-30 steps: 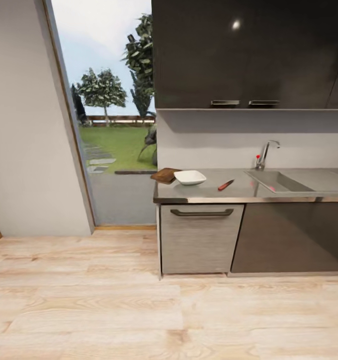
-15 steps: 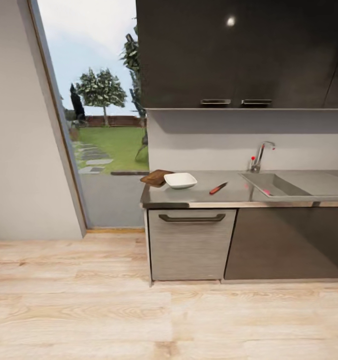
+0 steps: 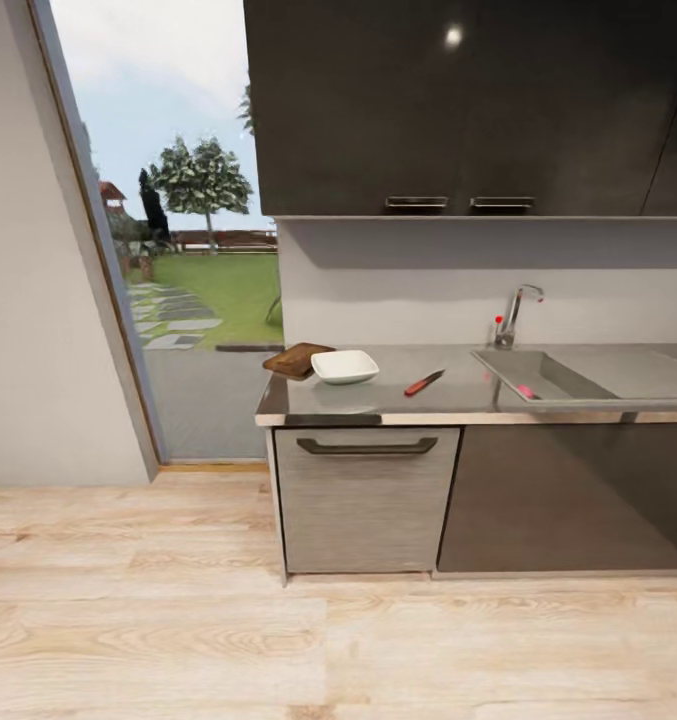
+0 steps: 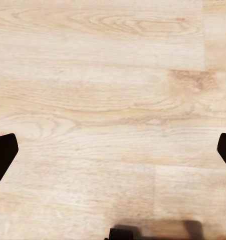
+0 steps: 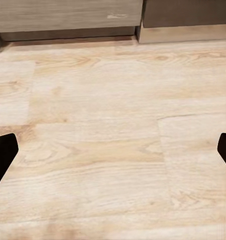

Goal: In the kitchen, take the Vidalia onion out of the sink, dice it on the chopping board with the paring knife, put the diced onion into the bowl on the countertop, then place both the paring knife and the chopping board into the sink.

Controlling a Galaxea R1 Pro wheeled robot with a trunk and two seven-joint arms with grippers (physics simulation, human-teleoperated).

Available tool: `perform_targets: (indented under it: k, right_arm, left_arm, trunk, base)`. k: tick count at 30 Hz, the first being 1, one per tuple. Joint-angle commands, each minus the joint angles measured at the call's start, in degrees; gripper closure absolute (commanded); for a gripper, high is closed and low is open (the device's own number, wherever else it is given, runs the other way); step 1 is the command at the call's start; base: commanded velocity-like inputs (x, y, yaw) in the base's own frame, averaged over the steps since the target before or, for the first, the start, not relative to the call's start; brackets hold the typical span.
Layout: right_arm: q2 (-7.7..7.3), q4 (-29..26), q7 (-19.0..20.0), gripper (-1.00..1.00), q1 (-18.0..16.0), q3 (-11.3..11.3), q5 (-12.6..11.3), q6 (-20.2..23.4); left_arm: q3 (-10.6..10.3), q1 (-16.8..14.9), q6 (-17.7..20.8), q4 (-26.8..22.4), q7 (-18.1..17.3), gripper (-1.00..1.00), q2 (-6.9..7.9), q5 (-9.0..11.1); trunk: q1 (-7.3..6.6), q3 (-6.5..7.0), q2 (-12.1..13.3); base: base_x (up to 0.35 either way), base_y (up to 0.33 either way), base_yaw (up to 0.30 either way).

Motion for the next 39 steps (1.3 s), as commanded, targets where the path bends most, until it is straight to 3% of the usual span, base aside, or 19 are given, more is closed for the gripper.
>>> perform_targets:
  k: [1, 39]
  right_arm:
    - [0.01, 0.03, -0.01, -1.0, -0.03, 0.0, -0.16, -0.18]
    - [0.01, 0.03, -0.01, -1.0, -0.03, 0.07, -0.07, -0.25]
  left_arm:
    - [0.01, -0.01, -0.09, -0.06, 0.09, -1.0, -0.01, -0.03]
    - [0.01, -0.02, -0.08, -0.06, 0.09, -1.0, -0.01, -0.03]
  trunk:
    - [0.0, -0.05, -0.03]
    - [0.0, -0.05, -0.03]
  base:
    - [0.017, -0.017, 0.0]
    - [0.001, -0.001, 0.0]
